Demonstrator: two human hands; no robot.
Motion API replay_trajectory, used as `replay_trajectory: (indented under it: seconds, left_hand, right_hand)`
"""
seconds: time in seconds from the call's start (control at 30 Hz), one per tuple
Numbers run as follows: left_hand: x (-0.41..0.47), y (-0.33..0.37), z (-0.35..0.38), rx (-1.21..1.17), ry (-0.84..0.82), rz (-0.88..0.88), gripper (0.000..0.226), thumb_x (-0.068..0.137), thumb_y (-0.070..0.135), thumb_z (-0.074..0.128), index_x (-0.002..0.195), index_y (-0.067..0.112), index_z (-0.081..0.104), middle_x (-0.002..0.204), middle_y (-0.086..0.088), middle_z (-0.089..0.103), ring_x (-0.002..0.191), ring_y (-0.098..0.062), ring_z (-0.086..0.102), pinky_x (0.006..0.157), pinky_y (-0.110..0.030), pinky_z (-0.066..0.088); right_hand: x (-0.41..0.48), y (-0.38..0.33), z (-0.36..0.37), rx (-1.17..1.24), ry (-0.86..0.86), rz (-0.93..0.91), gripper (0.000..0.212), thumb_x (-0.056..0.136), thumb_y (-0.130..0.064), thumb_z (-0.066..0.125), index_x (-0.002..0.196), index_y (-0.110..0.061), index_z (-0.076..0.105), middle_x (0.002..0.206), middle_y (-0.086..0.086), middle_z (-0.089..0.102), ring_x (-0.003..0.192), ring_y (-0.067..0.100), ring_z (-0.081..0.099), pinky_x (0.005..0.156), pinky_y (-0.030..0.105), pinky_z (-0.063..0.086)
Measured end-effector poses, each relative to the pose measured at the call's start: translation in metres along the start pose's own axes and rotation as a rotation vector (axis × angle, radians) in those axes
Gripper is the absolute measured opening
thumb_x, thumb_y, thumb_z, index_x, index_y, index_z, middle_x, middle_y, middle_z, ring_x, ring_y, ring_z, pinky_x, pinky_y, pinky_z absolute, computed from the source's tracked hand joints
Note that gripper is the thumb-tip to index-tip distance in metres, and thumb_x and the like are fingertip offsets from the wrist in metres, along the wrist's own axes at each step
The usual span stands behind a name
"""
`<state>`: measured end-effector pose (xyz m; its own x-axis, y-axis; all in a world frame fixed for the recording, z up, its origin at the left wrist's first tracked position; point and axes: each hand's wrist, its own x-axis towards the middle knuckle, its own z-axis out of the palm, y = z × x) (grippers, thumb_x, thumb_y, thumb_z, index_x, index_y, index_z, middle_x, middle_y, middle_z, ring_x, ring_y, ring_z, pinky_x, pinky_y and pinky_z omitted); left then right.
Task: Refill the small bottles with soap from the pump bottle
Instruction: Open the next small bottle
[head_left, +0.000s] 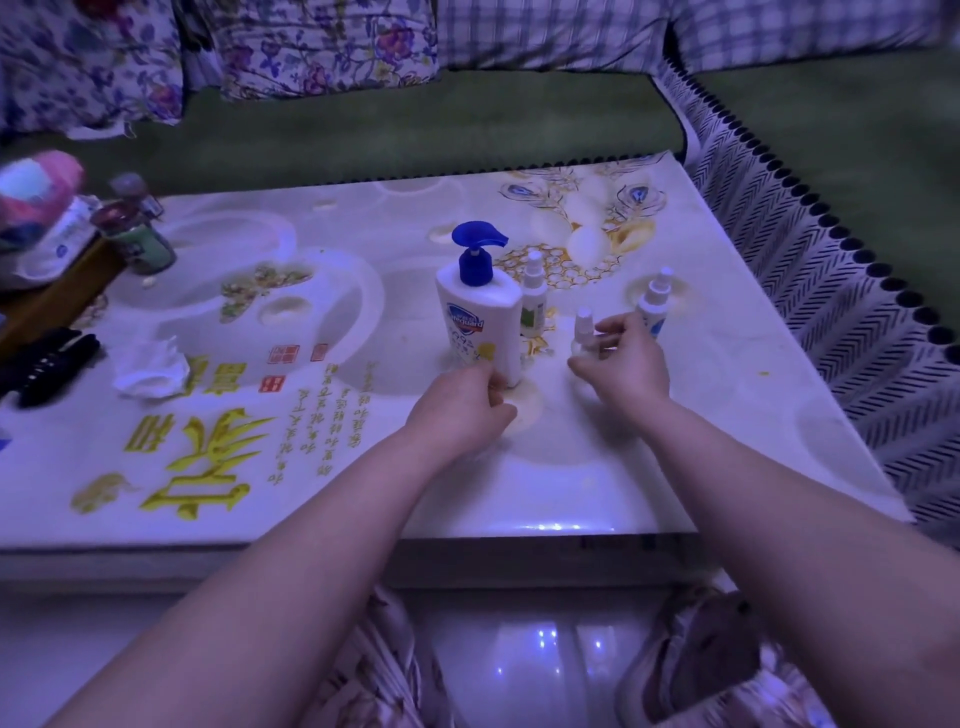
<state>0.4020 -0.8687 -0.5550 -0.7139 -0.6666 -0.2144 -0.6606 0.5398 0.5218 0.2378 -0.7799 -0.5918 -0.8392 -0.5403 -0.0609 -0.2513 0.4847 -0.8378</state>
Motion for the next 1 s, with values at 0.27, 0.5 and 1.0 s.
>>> replay_trajectory:
  seconds: [0.27,0.5,1.0]
  left_hand:
    - [-0.029,0.018,-0.011,-0.132,0.187,0.154,0.054,0.081,0.025,0.066,0.13,0.024,0.044,0.108,0.011,0.056,0.082,-0.014,0.058,0.083,-0.032,0.049]
    - [-0.05,0.013,-0.018,-0.086,0.251,0.29,0.032,0.079,0.018,0.068,0.109,0.023,0.06,0.104,0.011,0.066,0.092,-0.013,0.062,0.079,-0.027,0.048]
    - [-0.057,0.009,-0.029,0.038,0.31,0.285,0.018,0.089,0.03,0.058,0.094,0.013,0.063,0.078,0.003,0.059,0.079,-0.021,0.055,0.064,-0.031,0.038]
  right_hand:
    - [-0.055,-0.013,-0.025,-0.187,-0.091,-0.317,0.035,0.071,-0.015,0.072,0.103,-0.03,0.072,0.103,-0.011,0.072,0.099,0.012,0.066,0.085,0.033,0.052]
    - [-0.08,-0.023,-0.036,-0.19,-0.164,-0.435,0.058,0.072,-0.016,0.077,0.126,-0.03,0.062,0.107,-0.007,0.071,0.102,0.01,0.064,0.08,0.025,0.045]
    - [-0.087,-0.034,-0.031,-0.368,-0.18,-0.513,0.039,0.083,-0.031,0.073,0.122,-0.027,0.067,0.121,-0.006,0.069,0.116,0.019,0.056,0.097,0.038,0.041]
